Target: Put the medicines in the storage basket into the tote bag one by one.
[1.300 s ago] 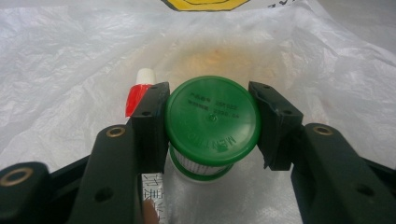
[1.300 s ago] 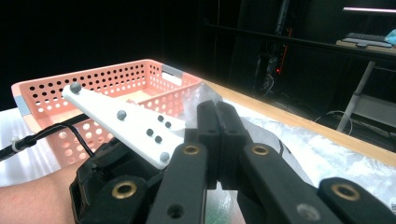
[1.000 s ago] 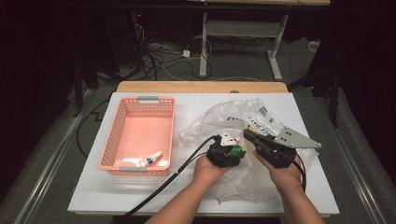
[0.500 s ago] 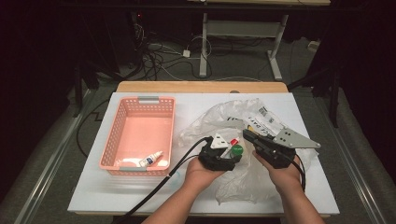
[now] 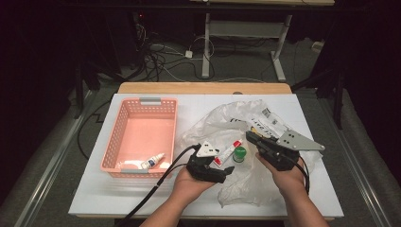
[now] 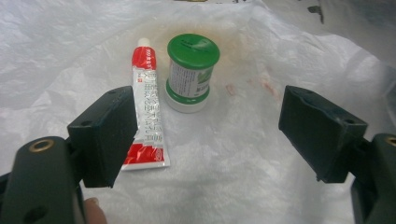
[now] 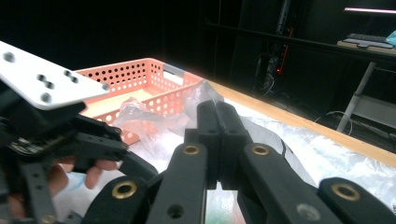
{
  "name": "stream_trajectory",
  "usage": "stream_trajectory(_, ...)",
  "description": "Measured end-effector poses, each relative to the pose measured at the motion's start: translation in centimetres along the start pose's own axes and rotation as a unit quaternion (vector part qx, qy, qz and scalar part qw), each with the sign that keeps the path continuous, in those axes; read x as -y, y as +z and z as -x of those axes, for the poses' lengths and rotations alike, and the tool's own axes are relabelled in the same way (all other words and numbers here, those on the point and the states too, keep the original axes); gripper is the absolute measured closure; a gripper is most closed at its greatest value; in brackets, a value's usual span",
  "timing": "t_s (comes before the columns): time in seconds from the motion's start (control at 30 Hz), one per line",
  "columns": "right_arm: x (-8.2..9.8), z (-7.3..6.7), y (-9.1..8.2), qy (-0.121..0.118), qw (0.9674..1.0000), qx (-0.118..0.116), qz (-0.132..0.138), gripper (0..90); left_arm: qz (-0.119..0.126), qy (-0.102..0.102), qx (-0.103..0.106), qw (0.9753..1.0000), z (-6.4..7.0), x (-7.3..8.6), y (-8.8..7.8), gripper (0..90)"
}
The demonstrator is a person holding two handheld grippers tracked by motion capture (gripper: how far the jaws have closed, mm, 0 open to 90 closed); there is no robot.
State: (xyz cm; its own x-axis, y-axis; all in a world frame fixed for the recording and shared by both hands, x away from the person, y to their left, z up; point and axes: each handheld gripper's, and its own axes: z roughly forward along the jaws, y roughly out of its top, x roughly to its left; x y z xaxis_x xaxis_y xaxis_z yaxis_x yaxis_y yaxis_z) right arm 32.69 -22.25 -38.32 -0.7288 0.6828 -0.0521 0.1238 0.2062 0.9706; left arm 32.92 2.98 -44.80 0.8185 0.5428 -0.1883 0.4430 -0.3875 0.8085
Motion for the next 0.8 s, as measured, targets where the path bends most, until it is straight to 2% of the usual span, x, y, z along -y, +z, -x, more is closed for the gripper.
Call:
stream_trajectory(0.13, 0.0, 0.0, 0.0, -0.001, 1.0000, 0.000, 0.000, 90.0, 0.001, -0.001, -0.006, 1.0000, 0.2, 0.2, -1.1, 12.4)
stream_trajectory(0.27, 0.0, -0.1, 0.1, -0.001, 1.0000, 0.001, -0.001, 90.0, -0.003, -0.005, -0.008, 1.0000, 0.4, 0.2, -1.9, 0.0)
stream_trajectory(0.47, 0.0, 0.0, 0.0, 0.000, 1.0000, 0.001, -0.001, 90.0, 0.003, -0.007, -0.017, 0.9998, 0.1, 0.5, -3.6, 0.0)
stream_trajectory(0.63, 0.1, -0.1, 0.1, 0.001, 1.0000, 0.001, -0.002, 90.0, 0.004, 0.000, -0.019, 0.9998, -0.1, 0.7, -4.9, 0.0)
stream_trajectory(0.8, 0.1, -0.1, 0.1, 0.001, 1.0000, 0.001, -0.003, 90.0, 0.010, -0.004, -0.026, 0.9996, -0.6, 1.0, -6.6, 0.0)
